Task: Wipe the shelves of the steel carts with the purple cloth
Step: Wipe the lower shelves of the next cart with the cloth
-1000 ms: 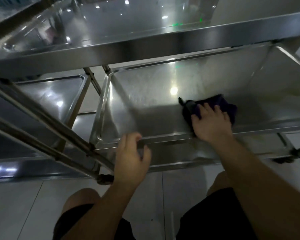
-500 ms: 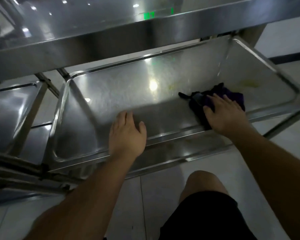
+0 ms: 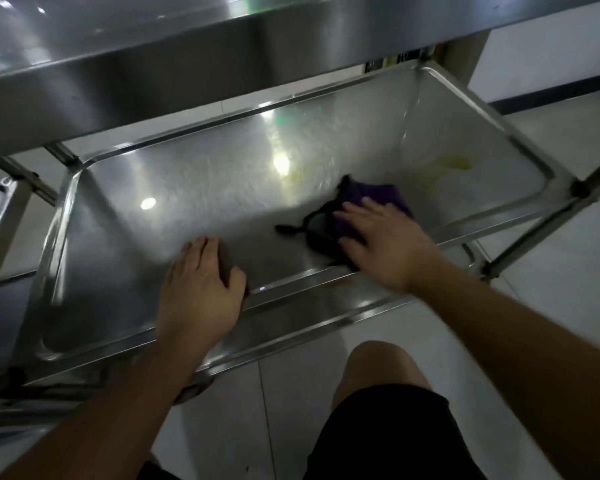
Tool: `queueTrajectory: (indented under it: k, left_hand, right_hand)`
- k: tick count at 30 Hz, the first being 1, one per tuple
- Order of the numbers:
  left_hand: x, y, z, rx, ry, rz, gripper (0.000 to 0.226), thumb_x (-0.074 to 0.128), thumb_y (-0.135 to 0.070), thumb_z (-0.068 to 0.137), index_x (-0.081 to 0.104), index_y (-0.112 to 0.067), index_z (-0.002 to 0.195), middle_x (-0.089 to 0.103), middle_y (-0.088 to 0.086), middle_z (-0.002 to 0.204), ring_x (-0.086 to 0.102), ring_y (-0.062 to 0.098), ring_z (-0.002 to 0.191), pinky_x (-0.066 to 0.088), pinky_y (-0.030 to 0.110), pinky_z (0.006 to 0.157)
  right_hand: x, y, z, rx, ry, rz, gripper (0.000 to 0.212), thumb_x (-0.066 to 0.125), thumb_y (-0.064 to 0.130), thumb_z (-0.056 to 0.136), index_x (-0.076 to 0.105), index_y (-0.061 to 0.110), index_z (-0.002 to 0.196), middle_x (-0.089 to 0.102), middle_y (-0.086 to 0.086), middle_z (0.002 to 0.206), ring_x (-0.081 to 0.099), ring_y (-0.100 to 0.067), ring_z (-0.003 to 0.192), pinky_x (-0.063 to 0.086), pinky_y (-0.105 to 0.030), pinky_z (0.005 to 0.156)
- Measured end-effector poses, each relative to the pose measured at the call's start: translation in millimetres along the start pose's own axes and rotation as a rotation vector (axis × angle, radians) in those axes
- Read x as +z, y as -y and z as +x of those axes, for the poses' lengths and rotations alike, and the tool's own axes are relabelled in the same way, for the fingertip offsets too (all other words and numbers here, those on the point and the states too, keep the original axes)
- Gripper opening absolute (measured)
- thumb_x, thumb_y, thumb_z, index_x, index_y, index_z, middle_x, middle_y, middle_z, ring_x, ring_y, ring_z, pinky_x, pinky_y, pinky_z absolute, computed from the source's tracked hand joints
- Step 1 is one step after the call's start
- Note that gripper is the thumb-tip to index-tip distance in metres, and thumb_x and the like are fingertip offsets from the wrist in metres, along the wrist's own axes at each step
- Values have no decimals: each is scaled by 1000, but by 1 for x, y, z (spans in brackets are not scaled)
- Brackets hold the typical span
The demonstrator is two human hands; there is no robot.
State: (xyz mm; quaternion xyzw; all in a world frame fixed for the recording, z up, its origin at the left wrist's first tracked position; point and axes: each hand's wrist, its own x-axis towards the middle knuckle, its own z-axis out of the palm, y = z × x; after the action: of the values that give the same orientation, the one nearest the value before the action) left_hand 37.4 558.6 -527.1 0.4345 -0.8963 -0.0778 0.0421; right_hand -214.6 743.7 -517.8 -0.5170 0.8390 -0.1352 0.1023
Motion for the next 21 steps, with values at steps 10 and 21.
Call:
queueTrajectory:
  k: [10,21]
  left_hand:
    - [1,1,-2,-1,8,15,72,39,-53,103,26,-21,167,23,4,175,17,25,161,22,49,127]
    - [-16,-12,1,-41,73,32,57,35,-39,106,41,-13,156,39,13,164,35,31,152,31,49,122]
  right_hand:
    - [-70,-186,0,677,-96,-15,60,32,51,104,32,25,158,42,-16,157,34,-40,148,21,-62,123]
    - [4,6,-14,94,-2,-25,64,29,62,104,27,37,163,23,12,171,13,-18,160,6,-43,129]
